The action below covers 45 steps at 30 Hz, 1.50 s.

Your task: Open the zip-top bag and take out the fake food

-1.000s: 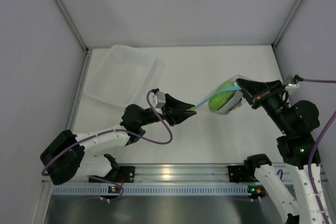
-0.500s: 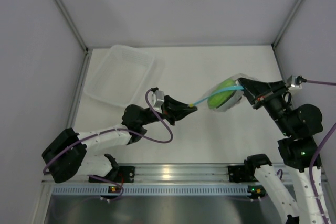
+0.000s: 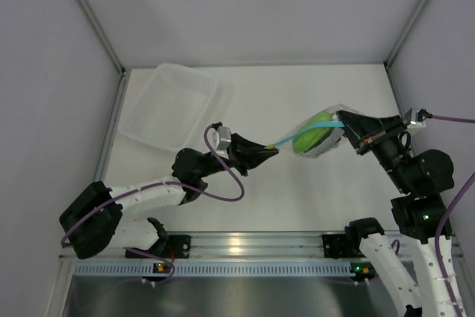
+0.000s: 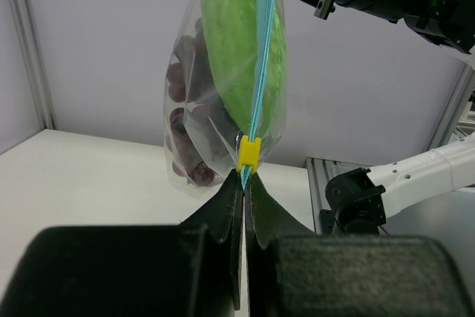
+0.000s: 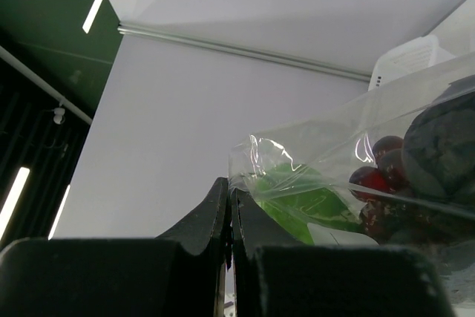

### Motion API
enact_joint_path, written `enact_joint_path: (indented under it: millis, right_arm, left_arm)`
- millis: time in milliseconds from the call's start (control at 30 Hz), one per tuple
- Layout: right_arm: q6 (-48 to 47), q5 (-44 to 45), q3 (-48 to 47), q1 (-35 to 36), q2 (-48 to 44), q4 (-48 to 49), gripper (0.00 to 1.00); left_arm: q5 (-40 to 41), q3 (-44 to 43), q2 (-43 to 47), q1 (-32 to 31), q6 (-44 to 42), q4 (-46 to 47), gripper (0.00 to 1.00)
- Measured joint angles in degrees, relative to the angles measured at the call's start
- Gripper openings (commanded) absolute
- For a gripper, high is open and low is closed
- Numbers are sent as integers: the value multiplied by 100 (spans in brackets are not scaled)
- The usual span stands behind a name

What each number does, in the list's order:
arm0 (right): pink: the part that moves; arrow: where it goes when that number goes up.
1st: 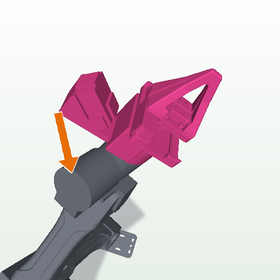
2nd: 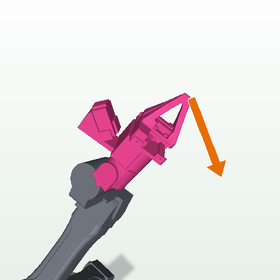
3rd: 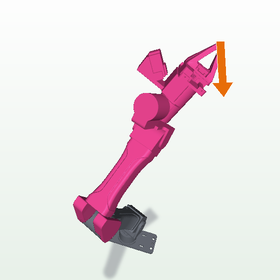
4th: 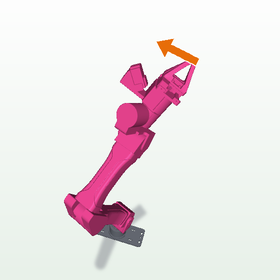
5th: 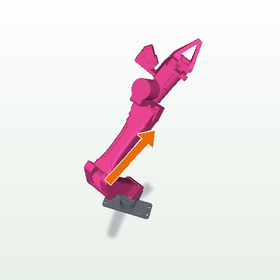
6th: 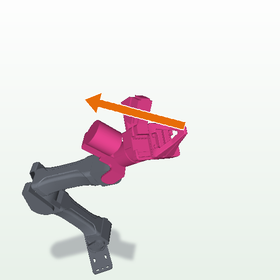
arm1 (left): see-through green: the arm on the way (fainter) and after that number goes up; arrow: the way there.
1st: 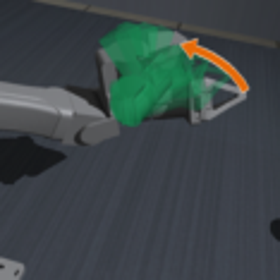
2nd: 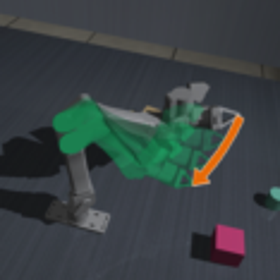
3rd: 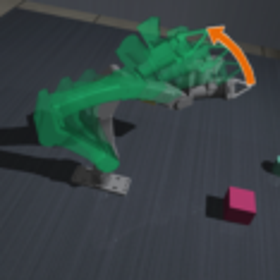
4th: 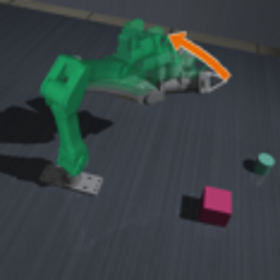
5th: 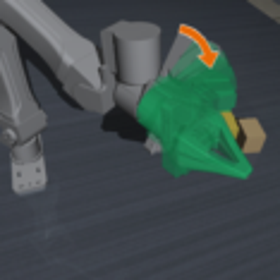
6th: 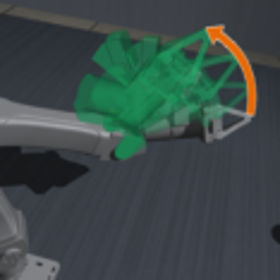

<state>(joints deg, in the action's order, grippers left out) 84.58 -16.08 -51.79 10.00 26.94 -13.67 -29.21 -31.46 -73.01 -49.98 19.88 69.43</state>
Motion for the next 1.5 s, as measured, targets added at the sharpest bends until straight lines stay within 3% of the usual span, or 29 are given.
enact_joint_path:
  millis: [267,367,467,567,700,800,867,933,967,1267,1333,1367,1500]
  right_arm:
    - [111,-2,44,0,-87,98,0]
    - [160,-9,44,0,-116,146,0]
    - [205,-9,50,0,-116,210,0]
    - [227,-7,61,0,-116,238,0]
    - [256,-11,81,0,-120,293,0]
    - [267,-31,164,0,-133,411,0]
    - [271,-28,245,0,-138,450,0]
    - [291,-28,310,0,-138,466,0]
    - [299,-28,330,0,-138,468,0]
    - [-15,-31,463,0,-122,439,0]
    - [-267,-92,503,0,-48,424,7]
    - [-382,-127,522,0,4,433,18]
    - [-986,-295,549,0,356,431,32]
  left_arm:
    - [33,-90,-20,0,144,4,14]
    - [24,-221,-105,0,262,28,15]
    - [4,-295,-166,0,350,66,12]
    - [-15,-326,-190,0,444,96,0]
    - [-22,-326,-190,0,522,157,17]
    - [-37,-326,-190,-2,599,208,20]
    - [-39,-326,-190,-2,643,227,15]
    - [-35,-326,-201,0,710,256,2]
    - [-35,-326,-210,0,726,264,0]
    - [131,-205,-170,2,579,262,0]
    - [129,-33,-26,44,516,262,0]
    - [81,13,28,85,511,262,0]
    - [-229,22,76,374,625,284,0]
